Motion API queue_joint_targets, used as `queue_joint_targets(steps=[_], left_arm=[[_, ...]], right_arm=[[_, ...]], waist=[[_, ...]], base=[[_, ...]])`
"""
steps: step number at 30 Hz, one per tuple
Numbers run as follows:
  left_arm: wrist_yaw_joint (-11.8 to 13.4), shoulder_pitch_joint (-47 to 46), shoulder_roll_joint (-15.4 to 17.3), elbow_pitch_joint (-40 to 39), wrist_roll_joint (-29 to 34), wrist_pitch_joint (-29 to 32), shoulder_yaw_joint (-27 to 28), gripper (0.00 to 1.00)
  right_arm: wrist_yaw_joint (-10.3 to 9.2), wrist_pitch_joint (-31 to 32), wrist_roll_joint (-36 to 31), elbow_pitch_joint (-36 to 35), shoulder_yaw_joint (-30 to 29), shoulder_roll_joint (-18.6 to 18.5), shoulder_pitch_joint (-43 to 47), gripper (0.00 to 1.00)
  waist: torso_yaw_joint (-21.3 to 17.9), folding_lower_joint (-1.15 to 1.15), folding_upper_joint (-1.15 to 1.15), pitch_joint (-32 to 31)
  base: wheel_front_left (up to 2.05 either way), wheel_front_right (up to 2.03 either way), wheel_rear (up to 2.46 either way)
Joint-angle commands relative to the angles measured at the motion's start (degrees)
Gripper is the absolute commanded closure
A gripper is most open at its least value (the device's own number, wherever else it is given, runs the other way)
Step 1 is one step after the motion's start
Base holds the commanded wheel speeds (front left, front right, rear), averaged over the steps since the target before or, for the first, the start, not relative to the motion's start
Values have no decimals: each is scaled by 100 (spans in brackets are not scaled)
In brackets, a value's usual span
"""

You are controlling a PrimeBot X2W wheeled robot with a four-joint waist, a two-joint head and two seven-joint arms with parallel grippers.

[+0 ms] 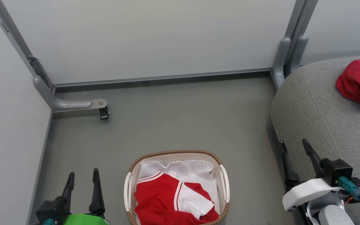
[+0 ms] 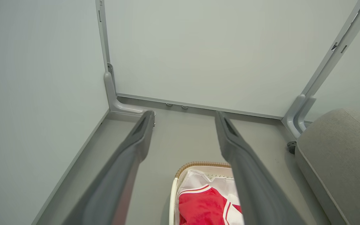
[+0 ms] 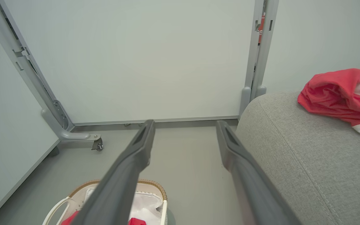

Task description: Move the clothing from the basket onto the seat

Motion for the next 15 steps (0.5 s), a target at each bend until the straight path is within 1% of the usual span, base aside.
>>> queue_joint_targets(steps=[1,15], left_arm=[[-38,22,0,19,50,-5,4,0],[-75,-75,-7,149,24,-4,-60,0]], right_arm=[[-6,-25,-28,9,1,-26,33,0],[-6,-25,-40,1,25,-26,-47,0]], waist=[[1,1,0,-3],[14,1,0,56]], base=[[0,0,0],[0,0,0]])
